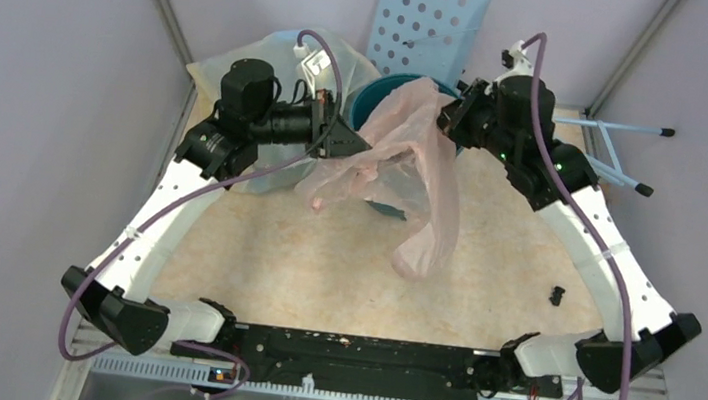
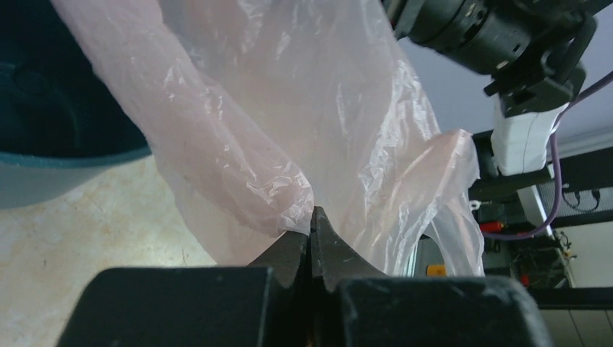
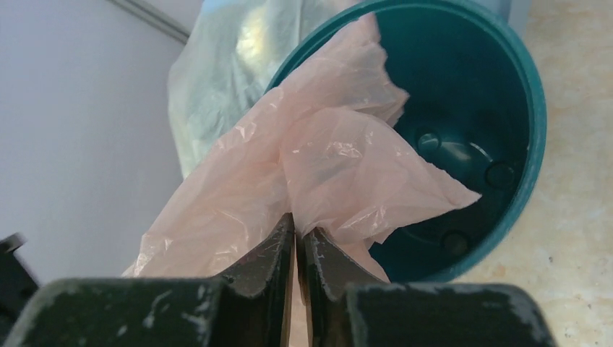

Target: Put the trash bags into the trash bin

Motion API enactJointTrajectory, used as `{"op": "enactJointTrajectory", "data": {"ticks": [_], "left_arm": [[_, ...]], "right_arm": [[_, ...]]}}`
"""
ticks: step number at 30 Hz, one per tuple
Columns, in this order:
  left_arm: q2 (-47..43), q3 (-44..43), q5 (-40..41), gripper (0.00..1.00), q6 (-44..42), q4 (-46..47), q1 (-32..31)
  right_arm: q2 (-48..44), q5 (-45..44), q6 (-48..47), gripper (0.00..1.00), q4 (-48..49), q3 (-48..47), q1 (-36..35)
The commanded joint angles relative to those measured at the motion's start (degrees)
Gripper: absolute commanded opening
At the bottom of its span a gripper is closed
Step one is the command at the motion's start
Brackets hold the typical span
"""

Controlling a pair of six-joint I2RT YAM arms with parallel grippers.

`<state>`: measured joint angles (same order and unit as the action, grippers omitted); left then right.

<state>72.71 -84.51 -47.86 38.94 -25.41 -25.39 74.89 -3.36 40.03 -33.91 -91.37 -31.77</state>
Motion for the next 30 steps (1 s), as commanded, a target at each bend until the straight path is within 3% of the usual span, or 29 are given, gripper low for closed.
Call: {"op": "enactJointTrajectory", "data": {"ticks": [1,6,9,14,15,20,25,30], "left_arm": [[1.56,-4.69,4.74,0.0,4.31,3.8,-0.1],[3.72,-3.56,9.62,0.0,10.72,10.82,-0.02],[6.44,-4.53,11.01,0.0,15.61,13.59,-0.04],[10.29,-8.85,16.88,0.0,16.0,10.34,-0.03],[10.83,-9.48,18.06,0.0,15.92,9.97,-0.07],[14.23,-10.92,20.42,0.0,16.42,10.56,-0.01],[18.09,-15.64,21.55,0.0,15.89,6.49,0.14],[20.38,-18.57,23.14,0.0,14.51,3.39,0.21]], "right_arm": [[5.03,-5.39,-1.33,0.13,-0.75,-4.98,0.77],[12.44,-1.31,-2.12,0.19,-3.57,-10.87,3.4],[17.7,1.6,-5.08,0.52,-10.12,-18.19,4.01],[13.88,4.91,-11.01,0.7,-8.11,-17.96,4.0],[12.2,5.46,-11.9,0.78,-7.23,-17.13,4.0],[5.72,3.84,-15.05,0.83,-6.15,-14.97,4.0],[3.01,-0.63,-18.53,0.84,-12.03,-20.17,4.05],[1.23,3.71,-18.44,0.84,-15.44,-25.54,4.0]]}}
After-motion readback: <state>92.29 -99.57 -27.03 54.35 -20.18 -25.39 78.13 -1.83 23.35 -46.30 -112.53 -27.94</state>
